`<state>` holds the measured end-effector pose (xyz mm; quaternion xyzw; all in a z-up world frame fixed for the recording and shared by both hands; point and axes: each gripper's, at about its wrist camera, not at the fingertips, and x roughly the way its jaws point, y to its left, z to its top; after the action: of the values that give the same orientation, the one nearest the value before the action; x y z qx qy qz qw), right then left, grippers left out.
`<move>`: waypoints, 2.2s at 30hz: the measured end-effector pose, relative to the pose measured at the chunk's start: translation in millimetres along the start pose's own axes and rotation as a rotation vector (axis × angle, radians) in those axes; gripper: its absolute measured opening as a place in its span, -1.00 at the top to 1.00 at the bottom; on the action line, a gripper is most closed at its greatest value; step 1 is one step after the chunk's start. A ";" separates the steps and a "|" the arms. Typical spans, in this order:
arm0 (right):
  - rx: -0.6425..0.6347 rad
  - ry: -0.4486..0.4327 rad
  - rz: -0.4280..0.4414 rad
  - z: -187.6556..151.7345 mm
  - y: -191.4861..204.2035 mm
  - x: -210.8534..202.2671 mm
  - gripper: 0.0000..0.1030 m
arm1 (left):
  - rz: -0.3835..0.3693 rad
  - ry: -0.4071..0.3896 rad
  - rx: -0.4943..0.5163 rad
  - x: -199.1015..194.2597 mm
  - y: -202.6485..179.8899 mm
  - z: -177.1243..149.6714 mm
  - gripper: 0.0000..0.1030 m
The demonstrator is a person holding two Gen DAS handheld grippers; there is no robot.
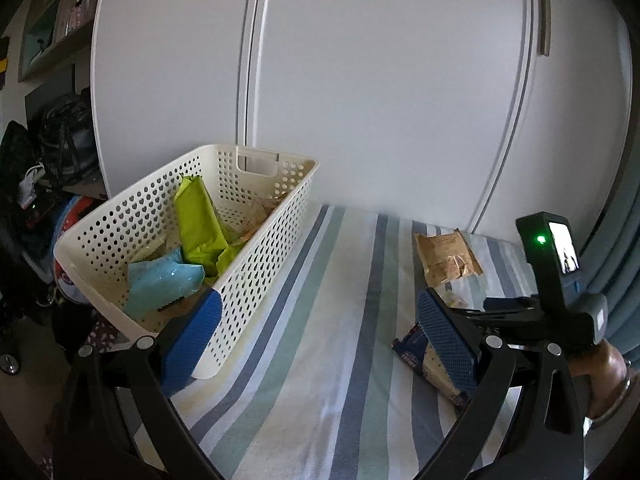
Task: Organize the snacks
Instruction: 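Lower the right gripper onto the clear yellow-labelled cake packet and close, then grasp the blue-and-white cracker packet with the left gripper while the right gripper holds the cake packet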
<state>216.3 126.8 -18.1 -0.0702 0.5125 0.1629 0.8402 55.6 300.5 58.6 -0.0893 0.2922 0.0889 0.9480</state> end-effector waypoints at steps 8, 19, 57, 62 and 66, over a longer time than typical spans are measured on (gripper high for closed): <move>-0.024 0.025 -0.016 4.4 11.2 14.6 0.06 | -0.007 0.018 0.023 3.4 -4.2 -1.1 -0.93; 0.166 -0.020 -0.018 -22.0 -35.3 -13.3 0.23 | -0.044 0.065 0.022 11.8 -9.2 -4.3 -0.93; 0.512 -0.175 0.151 -89.5 -135.5 -62.9 0.22 | -0.046 0.538 -0.048 108.6 -119.3 -44.1 -0.93; 0.523 -0.181 0.157 -90.2 -138.7 -64.0 0.22 | -0.005 0.556 -0.031 119.6 -125.9 -48.8 -0.93; 0.529 -0.178 0.158 -90.7 -139.1 -63.3 0.22 | 0.021 0.591 -0.001 130.7 -127.7 -54.1 -0.93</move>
<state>161.6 -42.1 -11.1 0.2061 0.4654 0.0941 0.8556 161.0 180.1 -44.9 -0.1089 0.5566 0.0687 0.8207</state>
